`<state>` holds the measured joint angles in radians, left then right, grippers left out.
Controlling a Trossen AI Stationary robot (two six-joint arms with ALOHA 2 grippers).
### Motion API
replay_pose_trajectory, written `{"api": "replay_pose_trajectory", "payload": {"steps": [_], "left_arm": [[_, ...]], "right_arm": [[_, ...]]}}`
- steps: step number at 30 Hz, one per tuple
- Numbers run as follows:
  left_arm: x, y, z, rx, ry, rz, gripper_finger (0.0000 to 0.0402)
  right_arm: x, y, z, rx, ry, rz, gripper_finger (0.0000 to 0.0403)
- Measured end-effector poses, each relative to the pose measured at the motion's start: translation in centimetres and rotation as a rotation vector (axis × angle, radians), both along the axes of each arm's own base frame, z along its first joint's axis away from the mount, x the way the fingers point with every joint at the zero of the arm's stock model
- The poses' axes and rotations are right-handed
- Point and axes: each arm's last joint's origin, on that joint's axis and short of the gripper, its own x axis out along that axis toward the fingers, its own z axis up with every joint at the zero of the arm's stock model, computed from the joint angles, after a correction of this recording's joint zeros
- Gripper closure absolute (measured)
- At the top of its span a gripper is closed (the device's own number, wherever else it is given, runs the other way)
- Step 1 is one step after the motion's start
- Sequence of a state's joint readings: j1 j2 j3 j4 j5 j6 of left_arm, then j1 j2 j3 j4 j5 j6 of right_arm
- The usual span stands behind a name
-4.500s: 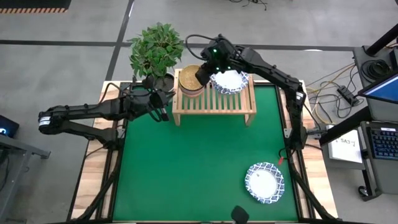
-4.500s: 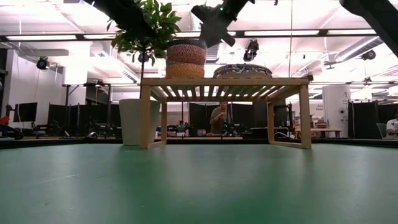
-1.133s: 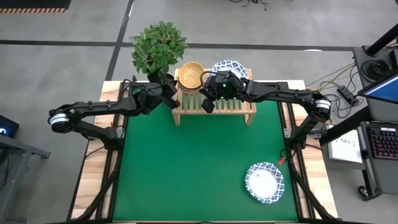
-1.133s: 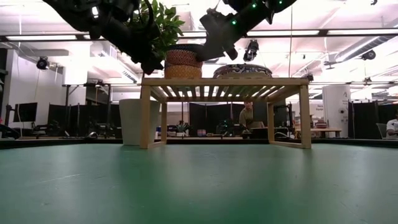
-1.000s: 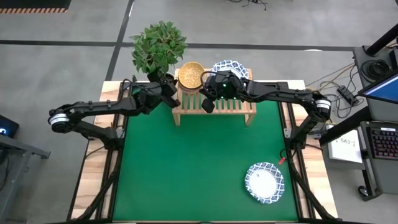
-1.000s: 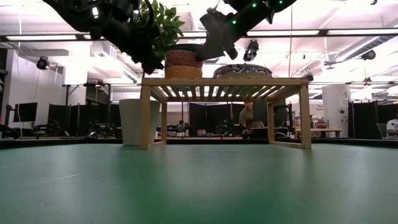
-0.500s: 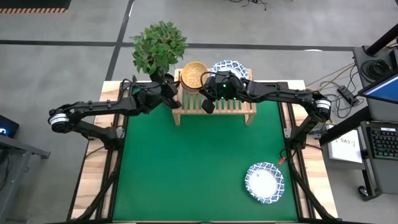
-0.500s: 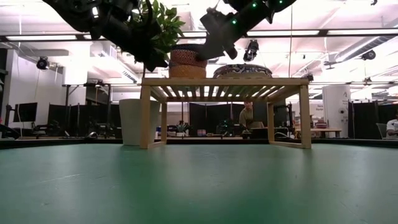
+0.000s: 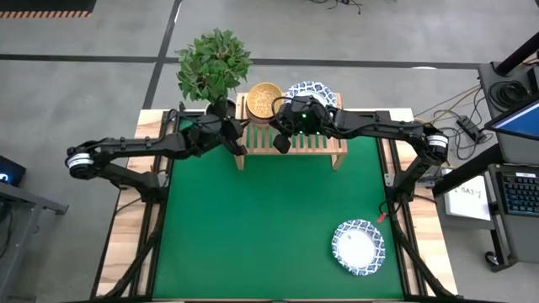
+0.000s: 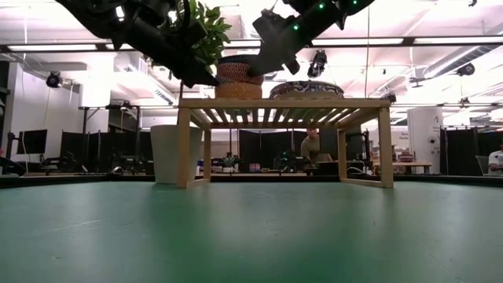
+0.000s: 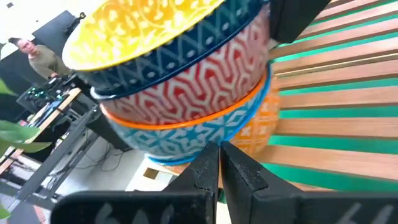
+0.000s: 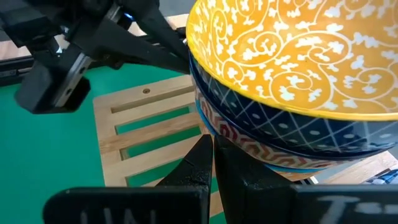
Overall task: Place and stack bowls onto a shelf
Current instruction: Adjust the left stacked bowls on the shelf, then stack the blue patterned bowl on top of the blue patterned bowl on the shelf
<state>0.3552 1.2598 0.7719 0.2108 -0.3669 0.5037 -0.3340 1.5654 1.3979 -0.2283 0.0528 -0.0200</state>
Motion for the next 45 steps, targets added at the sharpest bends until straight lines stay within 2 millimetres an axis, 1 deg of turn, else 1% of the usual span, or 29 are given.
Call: {"api": "replay_pose_trajectory", "payload": {"steps": [3,8,10,17,23,30,33,37,40,45], "left_arm": [[0.1,-0.3,0.0,0.010,0.007,0.009,0.0402],[-0.3,0.0,0.1,0.090,0.058,0.206,0.0402],[-0.5,0.3,0.2,0.110,0.066,0.236,0.0402],[0.1,0.9,0.0,0.109,0.028,0.157,0.0402],[1.2,1.4,-0.8,0.125,0.053,0.159,0.0402],[2.5,1.3,-0.7,0.118,0.076,0.141,0.0402],[2.4,1.2,-0.5,0.101,0.098,0.165,0.0402],[1.8,0.9,0.1,0.084,0.105,0.188,0.0402],[1.3,0.5,0.0,0.053,0.131,0.208,0.0402],[0.5,-1.2,0.6,-0.008,0.120,0.186,0.0402]], "right_arm": [[0.0,0.0,0.0,0.000,0.004,0.001,0.0394],[-0.6,0.3,0.3,0.023,0.019,-0.007,0.0394],[-0.9,0.4,0.5,0.029,0.030,-0.012,0.0394],[-1.3,0.0,0.6,-0.032,0.060,-0.116,0.0394],[-1.1,0.0,0.3,-0.050,0.073,-0.114,0.0394],[-1.1,0.0,0.3,-0.058,0.075,-0.107,0.0394],[-1.1,0.0,0.3,-0.060,0.078,-0.105,0.0394],[-1.1,0.0,0.3,-0.062,0.082,-0.103,0.0394],[-1.3,0.2,0.5,-0.058,0.078,-0.101,0.0394],[-1.8,1.7,1.5,-0.031,0.059,-0.077,0.0394]]}}
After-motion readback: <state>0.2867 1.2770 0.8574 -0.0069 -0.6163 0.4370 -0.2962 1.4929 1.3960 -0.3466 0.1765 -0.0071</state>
